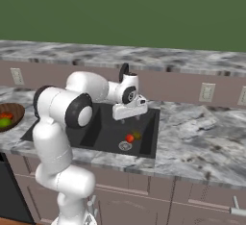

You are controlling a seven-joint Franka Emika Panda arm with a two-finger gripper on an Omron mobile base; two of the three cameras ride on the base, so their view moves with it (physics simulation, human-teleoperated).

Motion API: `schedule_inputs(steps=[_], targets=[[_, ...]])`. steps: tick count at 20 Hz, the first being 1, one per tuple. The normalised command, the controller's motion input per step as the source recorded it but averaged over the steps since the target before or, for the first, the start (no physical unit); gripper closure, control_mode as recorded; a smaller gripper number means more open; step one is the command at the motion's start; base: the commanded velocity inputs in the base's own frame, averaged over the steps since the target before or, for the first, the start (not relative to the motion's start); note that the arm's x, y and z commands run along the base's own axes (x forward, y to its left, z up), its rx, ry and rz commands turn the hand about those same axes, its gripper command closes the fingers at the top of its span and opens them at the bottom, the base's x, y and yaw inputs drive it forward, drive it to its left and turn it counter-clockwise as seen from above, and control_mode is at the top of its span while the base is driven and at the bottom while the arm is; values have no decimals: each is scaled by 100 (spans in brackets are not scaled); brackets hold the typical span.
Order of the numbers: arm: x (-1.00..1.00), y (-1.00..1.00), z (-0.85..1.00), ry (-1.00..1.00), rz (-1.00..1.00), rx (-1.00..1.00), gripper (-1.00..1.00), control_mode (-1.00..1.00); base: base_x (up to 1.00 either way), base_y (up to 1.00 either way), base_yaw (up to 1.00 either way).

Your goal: There is a mixed pile of frozen fruits and vegetables on the counter. Locate all the frozen vegetables and place the items in a bowl on the counter. Take all the frozen fruits and defrost them in a running sink.

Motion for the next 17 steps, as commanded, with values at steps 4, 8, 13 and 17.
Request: schedule_inputs(steps=[4,8,13,17], targets=[[-25,18,52,0,-13,0,-100,-100,0,0,0],[-23,6,42,1,-18,4,-100,-100,0,0,0],[-23,0,31,7,-31,7,-100,-100,0,0,0],[-20,13,46,1,-23,0,-100,-100,0,0,0]])
